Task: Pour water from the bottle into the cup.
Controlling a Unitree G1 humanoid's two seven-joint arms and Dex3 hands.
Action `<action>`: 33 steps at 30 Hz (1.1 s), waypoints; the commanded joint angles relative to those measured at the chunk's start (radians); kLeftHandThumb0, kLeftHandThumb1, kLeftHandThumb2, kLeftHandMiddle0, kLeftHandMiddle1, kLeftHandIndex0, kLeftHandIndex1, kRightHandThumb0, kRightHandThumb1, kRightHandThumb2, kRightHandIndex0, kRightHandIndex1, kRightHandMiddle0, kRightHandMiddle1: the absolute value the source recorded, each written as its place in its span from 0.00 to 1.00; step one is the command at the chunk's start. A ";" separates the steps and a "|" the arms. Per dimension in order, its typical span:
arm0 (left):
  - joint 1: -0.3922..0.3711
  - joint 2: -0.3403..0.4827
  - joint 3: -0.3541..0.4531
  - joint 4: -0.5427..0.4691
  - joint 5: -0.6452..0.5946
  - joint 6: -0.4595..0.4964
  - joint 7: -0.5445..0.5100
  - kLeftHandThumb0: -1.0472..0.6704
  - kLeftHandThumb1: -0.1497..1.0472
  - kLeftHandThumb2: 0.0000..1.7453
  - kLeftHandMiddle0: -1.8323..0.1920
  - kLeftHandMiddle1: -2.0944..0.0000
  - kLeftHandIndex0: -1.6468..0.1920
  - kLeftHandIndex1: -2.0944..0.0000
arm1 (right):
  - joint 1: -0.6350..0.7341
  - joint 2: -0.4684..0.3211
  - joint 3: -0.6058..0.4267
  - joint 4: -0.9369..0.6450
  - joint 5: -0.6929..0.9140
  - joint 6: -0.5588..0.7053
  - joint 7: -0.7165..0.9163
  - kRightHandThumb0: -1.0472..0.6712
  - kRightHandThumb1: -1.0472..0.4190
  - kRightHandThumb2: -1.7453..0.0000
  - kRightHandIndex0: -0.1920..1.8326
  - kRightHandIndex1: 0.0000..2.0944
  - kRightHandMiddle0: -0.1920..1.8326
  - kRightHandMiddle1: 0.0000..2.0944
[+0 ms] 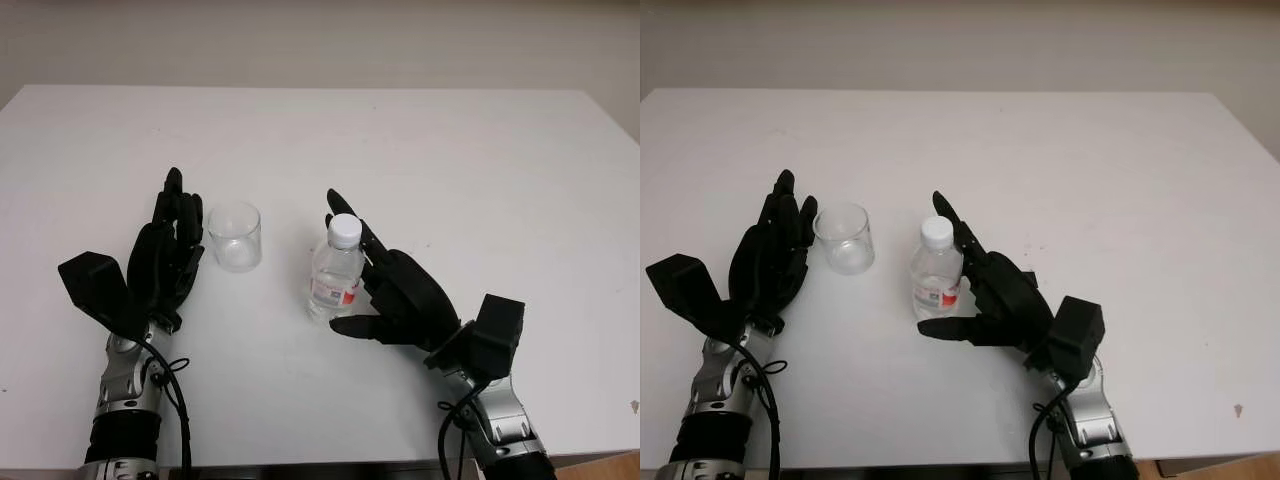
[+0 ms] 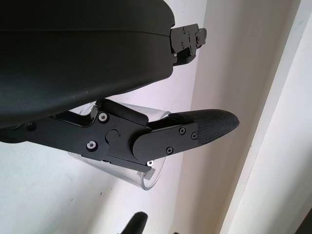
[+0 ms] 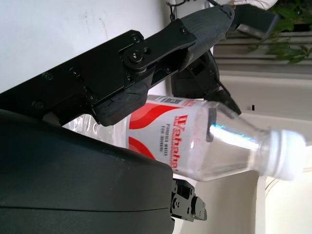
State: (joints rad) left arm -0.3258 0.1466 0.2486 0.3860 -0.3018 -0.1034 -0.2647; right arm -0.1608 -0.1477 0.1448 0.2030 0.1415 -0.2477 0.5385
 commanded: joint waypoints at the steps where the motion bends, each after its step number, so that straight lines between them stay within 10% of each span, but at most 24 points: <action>1: 0.001 0.000 0.002 -0.006 -0.002 -0.006 -0.001 0.20 1.00 0.34 0.96 0.97 0.97 0.97 | -0.028 0.015 -0.003 0.032 -0.010 -0.018 -0.013 0.06 0.12 0.97 0.00 0.00 0.00 0.00; 23: -0.018 -0.011 0.000 0.014 0.003 -0.018 0.008 0.21 1.00 0.34 0.96 0.97 0.97 0.97 | -0.122 0.058 -0.037 0.174 -0.036 -0.038 -0.056 0.12 0.14 0.97 0.11 0.07 0.13 0.08; 25: -0.022 -0.013 -0.001 0.018 0.003 -0.019 0.011 0.21 1.00 0.34 0.96 0.97 0.97 0.97 | -0.129 0.048 -0.033 0.167 -0.030 -0.019 -0.028 0.14 0.15 0.97 0.06 0.24 0.04 0.33; 33: -0.040 -0.018 -0.008 0.037 0.008 -0.031 0.020 0.21 1.00 0.34 0.95 0.97 0.97 0.98 | -0.143 0.023 -0.029 0.147 -0.010 0.002 0.065 0.21 0.19 0.97 0.05 0.72 0.05 0.76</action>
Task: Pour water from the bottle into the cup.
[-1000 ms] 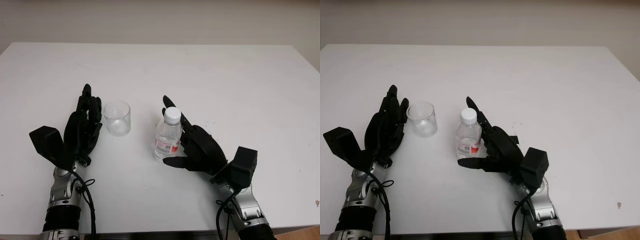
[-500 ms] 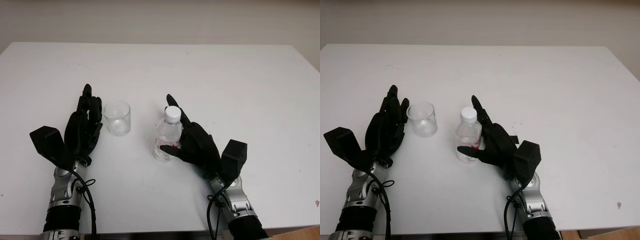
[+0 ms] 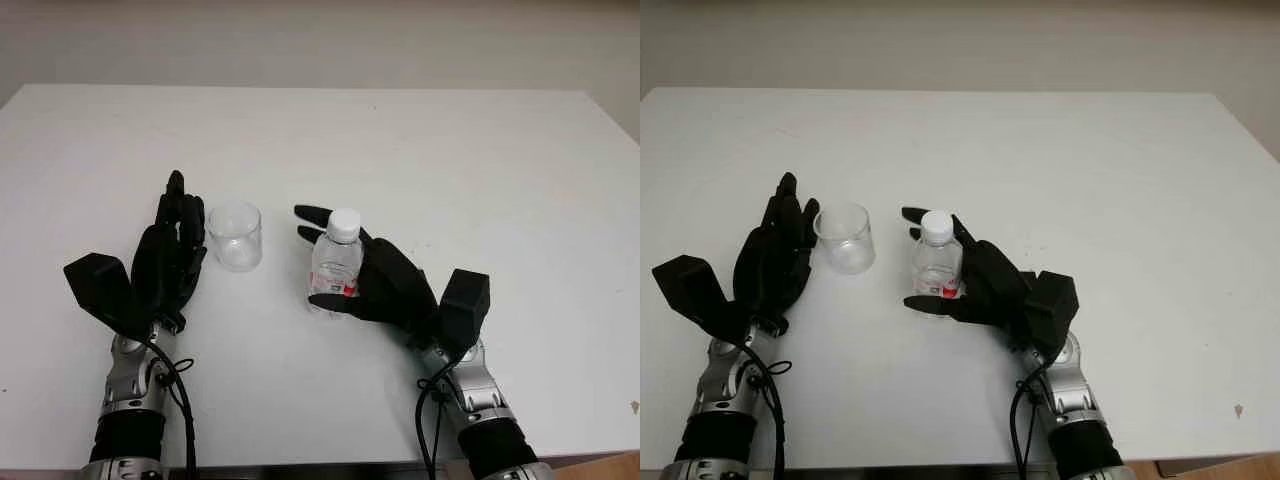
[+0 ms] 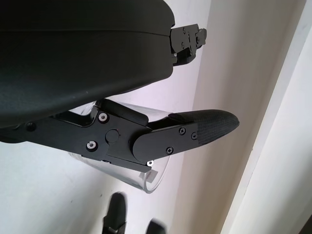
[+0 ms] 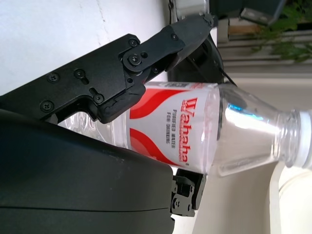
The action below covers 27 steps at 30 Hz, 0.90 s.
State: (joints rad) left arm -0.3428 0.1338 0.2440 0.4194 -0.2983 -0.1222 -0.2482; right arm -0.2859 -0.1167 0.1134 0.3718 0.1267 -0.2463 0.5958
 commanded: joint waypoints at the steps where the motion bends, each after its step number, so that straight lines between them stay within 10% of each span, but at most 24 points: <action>1: -0.024 -0.006 -0.003 0.005 0.005 -0.012 0.006 0.21 1.00 0.34 0.95 0.97 0.97 0.97 | -0.017 -0.008 0.002 -0.027 0.006 0.001 0.011 0.25 0.18 0.97 0.11 0.80 0.12 0.83; 5: -0.027 -0.009 -0.004 0.007 0.003 -0.012 0.007 0.21 1.00 0.35 0.95 0.97 0.97 0.97 | -0.015 -0.012 0.010 -0.035 -0.024 -0.028 -0.001 0.36 0.09 0.96 0.59 0.98 0.41 0.99; 12: -0.026 -0.009 -0.004 0.015 0.004 -0.027 0.005 0.21 1.00 0.35 0.96 0.98 0.97 0.98 | -0.004 -0.018 0.027 -0.065 -0.083 -0.058 -0.046 0.34 0.00 0.87 0.95 1.00 0.85 1.00; 27: -0.027 -0.007 0.000 0.032 -0.004 -0.038 -0.011 0.22 1.00 0.36 0.96 0.97 0.98 0.98 | -0.061 0.098 -0.018 -0.063 -0.070 0.079 -0.289 0.31 0.00 0.69 1.00 1.00 0.99 1.00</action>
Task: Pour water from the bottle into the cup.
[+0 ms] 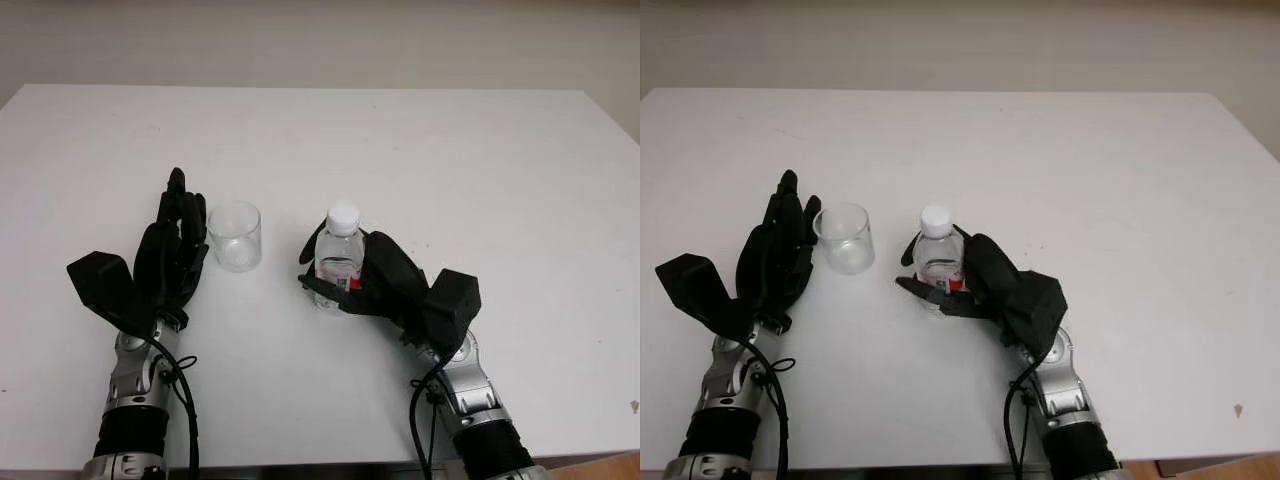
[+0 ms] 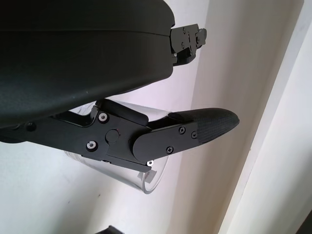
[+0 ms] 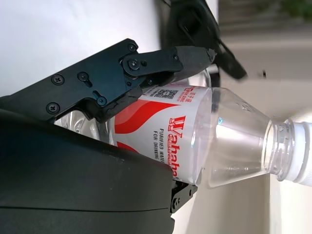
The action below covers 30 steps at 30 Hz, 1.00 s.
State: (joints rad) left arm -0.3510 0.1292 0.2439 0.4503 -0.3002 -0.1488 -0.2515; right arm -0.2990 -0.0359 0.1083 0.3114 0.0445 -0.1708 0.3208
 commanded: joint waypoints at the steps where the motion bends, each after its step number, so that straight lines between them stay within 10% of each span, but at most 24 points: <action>1: -0.020 -0.001 0.000 0.002 -0.002 -0.012 -0.008 0.22 1.00 0.36 0.96 0.97 0.98 0.98 | -0.072 0.023 -0.016 0.021 0.001 -0.013 -0.034 0.31 0.00 0.69 1.00 1.00 0.99 1.00; 14: -0.009 -0.005 -0.001 -0.015 0.003 -0.002 0.012 0.20 1.00 0.34 0.96 0.98 0.97 0.97 | -0.587 -0.052 0.051 0.614 -0.361 -0.264 -0.415 0.37 0.00 0.73 0.95 1.00 0.82 1.00; 21: -0.002 -0.006 0.000 -0.013 -0.001 -0.007 0.006 0.20 1.00 0.34 0.96 0.98 0.97 0.98 | -0.717 -0.077 0.137 0.827 -0.486 -0.260 -0.495 0.34 0.00 0.76 0.74 1.00 0.56 1.00; 30: 0.000 -0.014 0.002 -0.007 0.000 -0.016 0.013 0.19 1.00 0.33 0.96 0.97 0.97 0.97 | -0.790 -0.100 0.206 0.946 -0.575 -0.257 -0.594 0.35 0.00 0.78 0.72 1.00 0.51 1.00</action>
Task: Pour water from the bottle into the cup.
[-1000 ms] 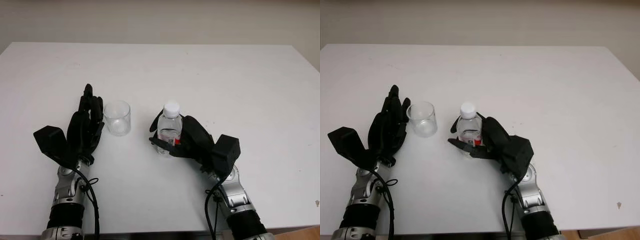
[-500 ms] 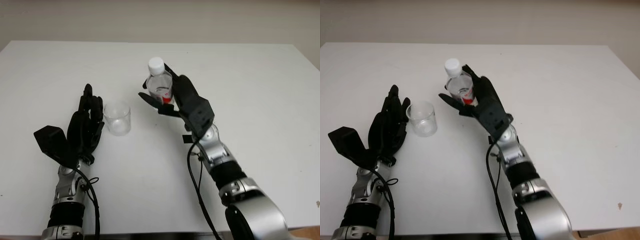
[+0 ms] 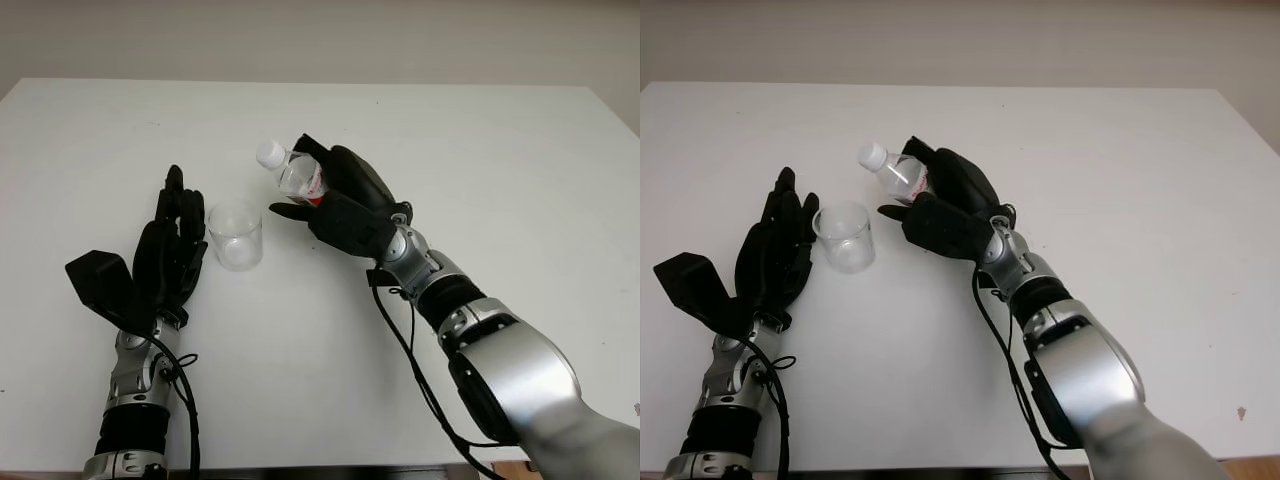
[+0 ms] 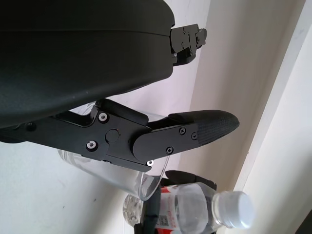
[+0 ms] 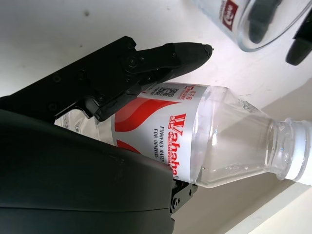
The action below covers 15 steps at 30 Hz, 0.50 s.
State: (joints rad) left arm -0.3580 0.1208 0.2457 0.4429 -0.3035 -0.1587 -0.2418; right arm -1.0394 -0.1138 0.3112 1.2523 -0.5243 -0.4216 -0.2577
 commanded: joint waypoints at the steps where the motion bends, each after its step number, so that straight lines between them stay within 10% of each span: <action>1: 0.007 -0.005 0.000 0.002 0.004 -0.007 0.003 0.19 1.00 0.33 0.96 0.97 0.97 0.97 | -0.058 -0.029 0.006 0.013 -0.010 -0.006 -0.018 0.35 0.00 0.78 0.73 1.00 0.51 1.00; 15: -0.012 -0.008 0.002 0.037 0.004 -0.033 -0.005 0.21 1.00 0.35 0.96 0.97 0.97 0.98 | -0.192 -0.067 0.190 0.052 -0.235 0.105 -0.282 0.32 0.00 0.79 0.60 1.00 0.46 1.00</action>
State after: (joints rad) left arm -0.3651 0.1198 0.2489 0.4651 -0.3038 -0.1864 -0.2495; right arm -1.1923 -0.1781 0.4882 1.3001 -0.7485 -0.3244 -0.5162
